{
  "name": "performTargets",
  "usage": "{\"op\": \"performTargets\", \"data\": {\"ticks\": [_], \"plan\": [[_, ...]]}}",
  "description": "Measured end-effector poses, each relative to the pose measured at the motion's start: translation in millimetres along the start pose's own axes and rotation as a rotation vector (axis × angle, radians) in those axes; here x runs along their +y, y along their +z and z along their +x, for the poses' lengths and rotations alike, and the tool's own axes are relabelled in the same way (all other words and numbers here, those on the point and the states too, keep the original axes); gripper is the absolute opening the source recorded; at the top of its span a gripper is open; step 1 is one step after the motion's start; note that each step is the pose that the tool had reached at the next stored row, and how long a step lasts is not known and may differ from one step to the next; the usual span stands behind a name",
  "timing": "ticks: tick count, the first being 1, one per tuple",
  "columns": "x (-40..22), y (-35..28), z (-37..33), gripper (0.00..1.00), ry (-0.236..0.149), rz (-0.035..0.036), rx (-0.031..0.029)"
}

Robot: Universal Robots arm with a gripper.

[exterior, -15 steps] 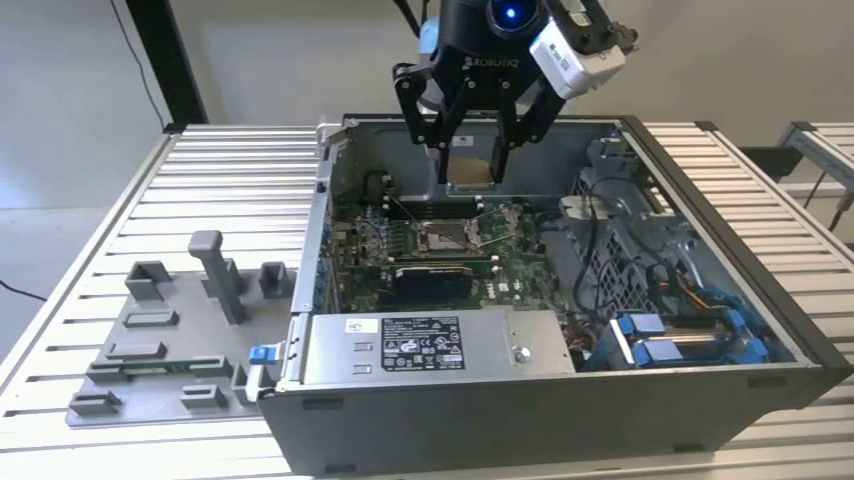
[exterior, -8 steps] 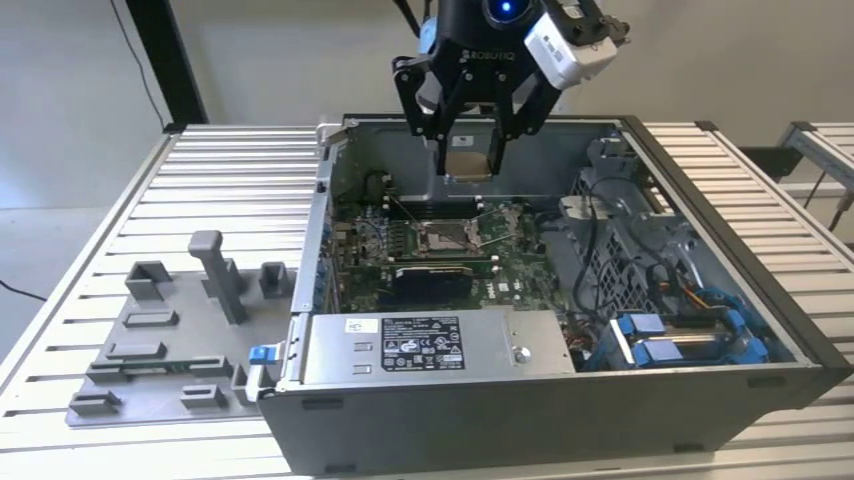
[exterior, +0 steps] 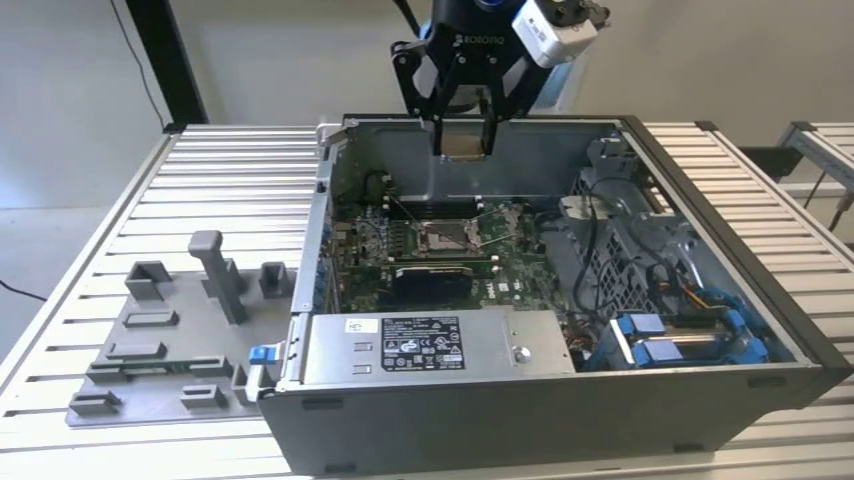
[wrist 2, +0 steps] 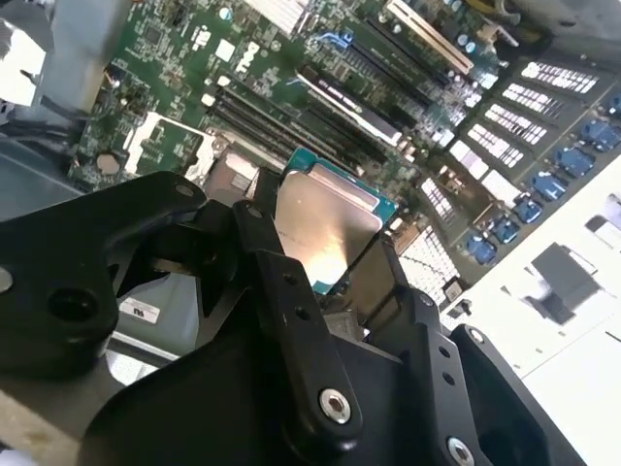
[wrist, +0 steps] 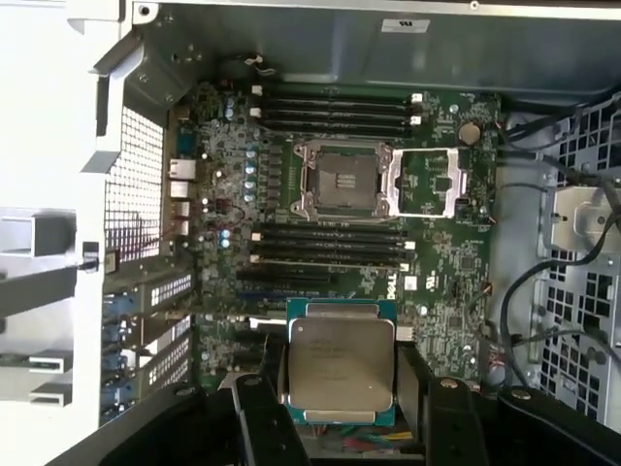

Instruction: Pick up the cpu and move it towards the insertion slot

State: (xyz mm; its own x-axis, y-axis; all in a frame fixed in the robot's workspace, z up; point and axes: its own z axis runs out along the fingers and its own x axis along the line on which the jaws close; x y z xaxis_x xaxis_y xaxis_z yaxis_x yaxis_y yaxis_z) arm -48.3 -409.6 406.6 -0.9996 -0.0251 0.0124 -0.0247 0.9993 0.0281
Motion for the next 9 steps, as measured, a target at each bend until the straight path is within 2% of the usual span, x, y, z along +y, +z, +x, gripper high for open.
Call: {"op": "performTargets", "data": {"ticks": [5, 9], "plan": [[12.5, 0.8, -0.3, 0.00, 0.001, 0.0000, -0.0011], [22.4, 4.7, -0.6, 0.00, 0.004, 0.0000, -0.0011]]}}
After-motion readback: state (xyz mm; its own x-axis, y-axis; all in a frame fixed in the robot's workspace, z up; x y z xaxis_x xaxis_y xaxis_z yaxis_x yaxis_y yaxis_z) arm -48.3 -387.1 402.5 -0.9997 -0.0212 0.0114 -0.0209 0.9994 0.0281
